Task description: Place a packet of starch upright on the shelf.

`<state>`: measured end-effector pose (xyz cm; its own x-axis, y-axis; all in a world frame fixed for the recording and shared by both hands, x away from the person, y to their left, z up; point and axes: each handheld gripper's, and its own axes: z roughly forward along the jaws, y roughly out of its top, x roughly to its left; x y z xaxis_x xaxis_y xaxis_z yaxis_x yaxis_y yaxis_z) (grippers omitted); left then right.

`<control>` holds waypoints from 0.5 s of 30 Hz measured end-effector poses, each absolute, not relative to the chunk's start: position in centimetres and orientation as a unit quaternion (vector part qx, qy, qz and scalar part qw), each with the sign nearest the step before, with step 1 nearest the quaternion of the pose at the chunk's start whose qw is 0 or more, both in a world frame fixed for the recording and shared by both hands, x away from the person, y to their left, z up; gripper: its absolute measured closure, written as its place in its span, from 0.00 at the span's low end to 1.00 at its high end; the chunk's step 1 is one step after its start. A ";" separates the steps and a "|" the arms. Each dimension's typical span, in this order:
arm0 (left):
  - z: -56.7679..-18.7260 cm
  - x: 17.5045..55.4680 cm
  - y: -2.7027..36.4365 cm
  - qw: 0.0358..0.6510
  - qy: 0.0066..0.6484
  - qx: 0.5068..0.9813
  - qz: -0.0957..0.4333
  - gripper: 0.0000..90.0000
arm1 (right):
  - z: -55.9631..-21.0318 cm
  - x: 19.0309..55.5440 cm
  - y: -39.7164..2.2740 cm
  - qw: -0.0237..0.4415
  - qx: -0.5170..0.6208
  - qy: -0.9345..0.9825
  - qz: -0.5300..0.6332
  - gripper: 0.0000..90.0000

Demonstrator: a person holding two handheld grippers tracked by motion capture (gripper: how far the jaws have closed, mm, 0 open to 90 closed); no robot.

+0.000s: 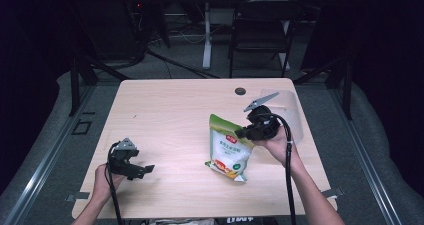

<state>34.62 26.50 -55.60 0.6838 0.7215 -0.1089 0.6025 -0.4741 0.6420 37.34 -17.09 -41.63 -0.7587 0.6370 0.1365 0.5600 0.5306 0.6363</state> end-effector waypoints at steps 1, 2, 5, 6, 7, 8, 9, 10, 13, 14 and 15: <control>-55.6 34.6 26.5 0.336 0.387 0.854 0.089 0.09 | -41.5 37.3 -17.0 0.057 0.342 0.872 0.344 0.98; -55.6 34.6 26.5 0.336 0.388 0.854 0.088 0.09 | -41.3 37.4 -17.0 0.059 0.339 0.874 0.343 0.98; -55.6 34.6 26.5 0.337 0.388 0.853 0.089 0.09 | -40.7 37.4 -16.8 0.066 0.335 0.876 0.342 0.98; -55.6 34.6 26.5 0.337 0.388 0.853 0.088 0.09 | -40.5 37.5 -16.7 0.069 0.333 0.876 0.341 0.98; -55.6 34.6 26.5 0.337 0.388 0.854 0.088 0.09 | -40.2 37.5 -16.7 0.071 0.331 0.877 0.340 0.98; -55.6 34.6 26.5 0.337 0.387 0.854 0.088 0.09 | -40.0 37.6 -16.6 0.074 0.330 0.878 0.339 0.98; -55.6 34.6 26.5 0.337 0.388 0.853 0.089 0.09 | -39.9 37.6 -16.6 0.076 0.330 0.877 0.340 0.98; -55.6 34.6 26.5 0.337 0.387 0.854 0.088 0.09 | -39.7 37.7 -16.5 0.078 0.328 0.879 0.338 0.98; -55.6 34.6 26.5 0.337 0.387 0.853 0.089 0.09 | -39.2 38.1 -16.5 0.086 0.327 0.881 0.332 0.98; -55.6 34.6 26.5 0.338 0.388 0.853 0.089 0.09 | -38.9 38.2 -16.6 0.089 0.325 0.881 0.331 0.98; -55.6 34.6 26.5 0.336 0.386 0.854 0.088 0.09 | -38.8 38.3 -16.6 0.091 0.326 0.881 0.331 0.98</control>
